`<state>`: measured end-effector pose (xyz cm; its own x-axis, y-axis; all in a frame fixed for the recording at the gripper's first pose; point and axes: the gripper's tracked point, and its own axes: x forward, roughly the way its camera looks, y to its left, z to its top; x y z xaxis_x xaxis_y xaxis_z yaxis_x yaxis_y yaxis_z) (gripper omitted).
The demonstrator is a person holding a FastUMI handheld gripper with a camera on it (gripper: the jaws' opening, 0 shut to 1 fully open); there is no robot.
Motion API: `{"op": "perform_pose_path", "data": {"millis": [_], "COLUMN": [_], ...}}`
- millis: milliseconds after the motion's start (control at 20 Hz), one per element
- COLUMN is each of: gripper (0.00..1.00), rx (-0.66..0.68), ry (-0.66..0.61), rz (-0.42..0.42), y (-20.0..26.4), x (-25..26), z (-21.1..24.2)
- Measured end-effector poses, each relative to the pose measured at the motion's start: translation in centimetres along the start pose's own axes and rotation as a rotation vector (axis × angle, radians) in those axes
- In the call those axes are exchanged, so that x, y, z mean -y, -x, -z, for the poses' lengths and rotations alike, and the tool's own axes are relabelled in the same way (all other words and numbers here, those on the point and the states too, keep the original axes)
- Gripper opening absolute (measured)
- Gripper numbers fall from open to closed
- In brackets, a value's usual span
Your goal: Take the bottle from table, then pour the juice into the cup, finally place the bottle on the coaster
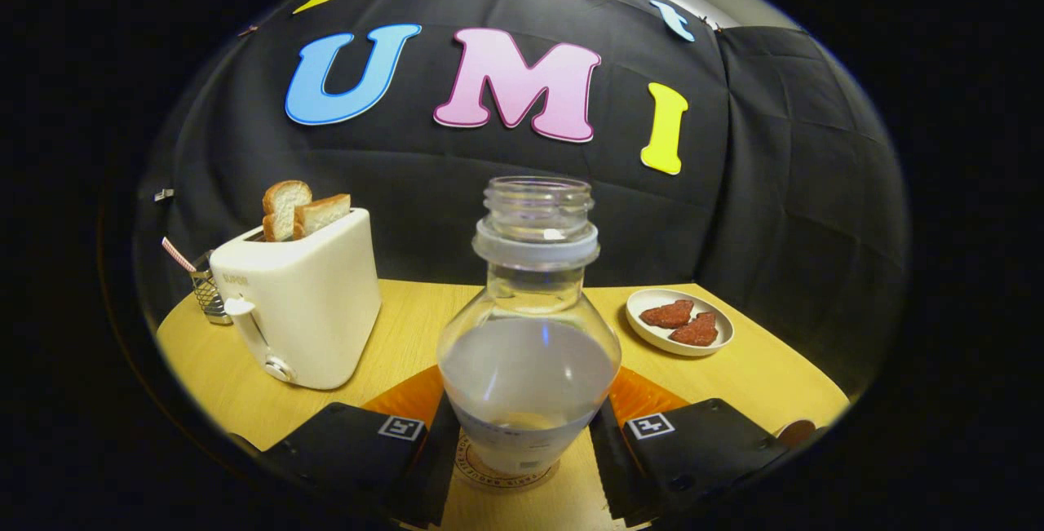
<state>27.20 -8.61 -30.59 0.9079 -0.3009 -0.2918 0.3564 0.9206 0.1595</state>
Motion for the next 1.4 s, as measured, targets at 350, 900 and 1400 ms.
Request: {"op": "perform_pose_path", "data": {"millis": [350,900,1400], "gripper": [0.76,0.99,0.97], "rx": [-0.043,-0.044,-0.067], "ry": [-0.006,-0.018,-0.088], "rz": [-0.002,-0.014,0.017], "y": [-1.1,-0.3,5.5], "x": [-0.2,0.0,0.5], "z": [1.9,1.3,0.2]}}
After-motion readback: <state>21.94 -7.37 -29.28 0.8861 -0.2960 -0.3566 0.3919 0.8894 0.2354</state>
